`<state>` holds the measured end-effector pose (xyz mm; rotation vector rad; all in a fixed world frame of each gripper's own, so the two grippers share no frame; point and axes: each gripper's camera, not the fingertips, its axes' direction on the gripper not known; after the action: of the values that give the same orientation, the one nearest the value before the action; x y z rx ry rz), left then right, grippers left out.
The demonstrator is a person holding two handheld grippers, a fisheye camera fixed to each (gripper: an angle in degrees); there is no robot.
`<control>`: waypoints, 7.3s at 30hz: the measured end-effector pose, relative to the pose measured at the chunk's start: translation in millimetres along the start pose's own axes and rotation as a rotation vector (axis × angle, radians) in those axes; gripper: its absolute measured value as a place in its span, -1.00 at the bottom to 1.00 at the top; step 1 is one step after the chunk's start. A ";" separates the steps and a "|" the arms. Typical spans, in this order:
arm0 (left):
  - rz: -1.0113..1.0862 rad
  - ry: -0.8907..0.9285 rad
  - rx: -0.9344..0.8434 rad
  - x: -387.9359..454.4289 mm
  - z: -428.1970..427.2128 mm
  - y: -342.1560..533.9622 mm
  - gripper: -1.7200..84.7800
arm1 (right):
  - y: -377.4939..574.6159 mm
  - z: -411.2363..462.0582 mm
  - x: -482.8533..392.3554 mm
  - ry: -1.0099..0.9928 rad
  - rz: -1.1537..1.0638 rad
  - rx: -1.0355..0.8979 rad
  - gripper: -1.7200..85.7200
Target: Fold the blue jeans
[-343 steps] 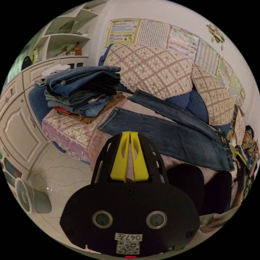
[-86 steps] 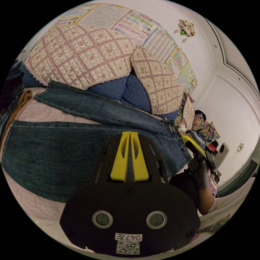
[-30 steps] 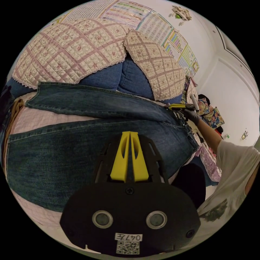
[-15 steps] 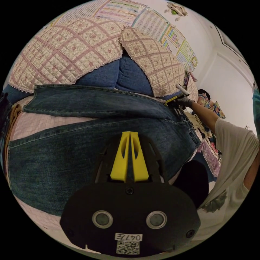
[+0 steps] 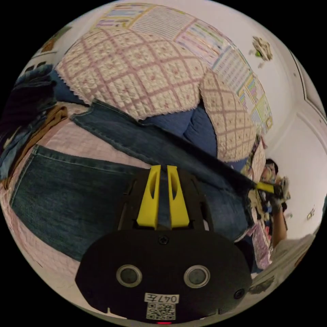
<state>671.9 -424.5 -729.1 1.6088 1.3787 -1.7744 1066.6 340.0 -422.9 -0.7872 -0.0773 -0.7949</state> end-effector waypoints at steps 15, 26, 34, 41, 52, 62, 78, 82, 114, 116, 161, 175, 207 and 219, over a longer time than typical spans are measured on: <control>-0.533 0.115 0.080 -387.5 35.5 11.1 -0.72 | 79.6 -76.6 -37.4 -0.018 0.165 0.003 -0.97; -0.676 0.199 0.065 -494.5 39.7 36.9 -0.93 | 104.0 -121.3 -26.6 -0.014 0.244 -0.012 -0.97; -0.256 0.123 0.098 -414.0 -108.2 30.1 -0.98 | 117.0 -162.6 -21.8 0.066 0.290 -0.044 -0.97; -0.127 -0.099 0.012 -376.6 -301.3 154.5 -0.98 | 147.1 -196.8 -45.9 0.107 0.256 -0.099 -0.97; -0.271 -0.081 -0.097 -433.1 -362.6 247.2 -0.98 | 165.4 -210.1 -112.0 0.050 0.173 -0.247 -0.97; -0.269 -0.186 -0.013 -430.8 -462.8 253.5 -0.98 | 184.6 -220.9 -171.4 0.040 0.166 -0.306 -0.97; -0.220 -0.032 0.015 -403.1 -481.0 95.2 -0.98 | 180.5 -247.3 -199.0 0.027 0.205 -0.381 -0.97; 0.013 -0.085 0.120 -305.2 -500.8 -13.4 -0.98 | 157.2 -291.3 -163.5 0.194 0.397 -0.256 -0.97; -0.171 -0.120 -0.308 -441.6 -452.4 104.3 -0.98 | 196.6 -337.9 -271.7 0.086 0.195 -0.222 -0.97; -0.181 -0.103 -0.297 -444.8 -455.9 109.3 -0.98 | 198.5 -341.7 -275.0 0.090 0.161 -0.241 -0.97; -0.323 0.041 -0.219 -459.2 -546.4 232.4 -0.98 | 460.7 -445.4 -204.4 0.166 0.879 -0.104 -0.86; -0.344 0.045 -0.230 -426.1 -573.9 263.5 -0.98 | 569.6 -422.8 -166.0 -0.065 1.455 0.237 -0.91; -0.345 0.077 -0.164 -391.8 -692.3 359.7 -0.85 | 230.2 -314.7 -231.4 0.257 0.948 -0.053 -0.86; -0.489 0.060 -0.003 -442.4 -744.6 412.4 -0.81 | -211.3 -160.6 -375.6 -0.301 0.204 0.200 -0.93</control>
<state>1522.4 -132.7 -395.2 1.4129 1.9284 -1.9895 622.9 371.2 -539.6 -0.7061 -0.3354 -0.4633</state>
